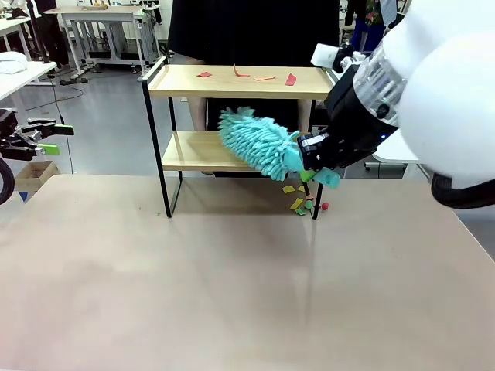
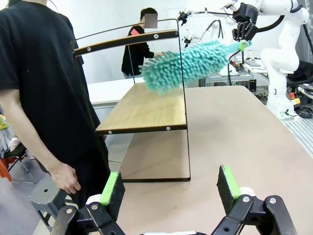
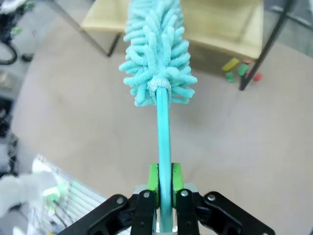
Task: Clean the shelf.
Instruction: Clean the specific section of the Shelf indicated by the human with the Duster.
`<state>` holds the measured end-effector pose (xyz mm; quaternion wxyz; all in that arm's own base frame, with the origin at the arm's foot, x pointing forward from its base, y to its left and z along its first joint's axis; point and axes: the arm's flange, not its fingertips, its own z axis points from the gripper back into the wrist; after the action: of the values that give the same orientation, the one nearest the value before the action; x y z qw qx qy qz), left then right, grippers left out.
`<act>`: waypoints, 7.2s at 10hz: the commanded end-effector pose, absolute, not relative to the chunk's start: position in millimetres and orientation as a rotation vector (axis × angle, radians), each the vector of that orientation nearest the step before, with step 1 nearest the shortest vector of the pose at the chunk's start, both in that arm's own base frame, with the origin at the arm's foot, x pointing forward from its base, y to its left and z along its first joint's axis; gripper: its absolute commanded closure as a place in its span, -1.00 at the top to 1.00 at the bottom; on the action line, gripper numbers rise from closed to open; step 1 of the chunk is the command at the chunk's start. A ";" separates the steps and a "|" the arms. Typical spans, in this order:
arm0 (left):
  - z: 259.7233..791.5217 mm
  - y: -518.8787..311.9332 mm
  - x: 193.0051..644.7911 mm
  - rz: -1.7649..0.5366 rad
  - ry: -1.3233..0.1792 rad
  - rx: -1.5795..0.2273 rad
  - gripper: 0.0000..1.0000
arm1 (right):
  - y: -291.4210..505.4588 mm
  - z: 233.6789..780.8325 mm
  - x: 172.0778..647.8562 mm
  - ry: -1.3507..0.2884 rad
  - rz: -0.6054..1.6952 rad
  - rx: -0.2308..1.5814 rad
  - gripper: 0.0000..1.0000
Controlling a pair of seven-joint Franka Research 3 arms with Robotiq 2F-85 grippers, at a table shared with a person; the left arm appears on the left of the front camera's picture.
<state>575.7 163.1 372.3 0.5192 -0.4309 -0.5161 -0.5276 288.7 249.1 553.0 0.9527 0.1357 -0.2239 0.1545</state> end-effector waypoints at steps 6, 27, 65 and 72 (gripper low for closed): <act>374.7 162.5 573.2 -1.282 -1.235 -1.030 1.00 | 208.5 574.7 248.1 -0.165 0.674 0.448 -0.73; 374.7 162.5 573.2 -1.282 -1.235 -1.030 1.00 | 79.6 574.1 199.6 0.070 0.706 0.337 -0.73; 374.7 162.5 573.2 -1.282 -1.235 -1.030 1.00 | 253.1 701.5 192.3 -0.355 0.523 0.676 -0.73; 374.7 162.5 573.2 -1.282 -1.235 -1.030 1.00 | 358.0 735.4 240.9 -0.588 0.193 0.553 -0.73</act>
<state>575.8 163.0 372.3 0.5192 -0.4310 -0.5161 -0.5276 234.5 353.1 726.3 0.9050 0.3020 -0.2751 0.1192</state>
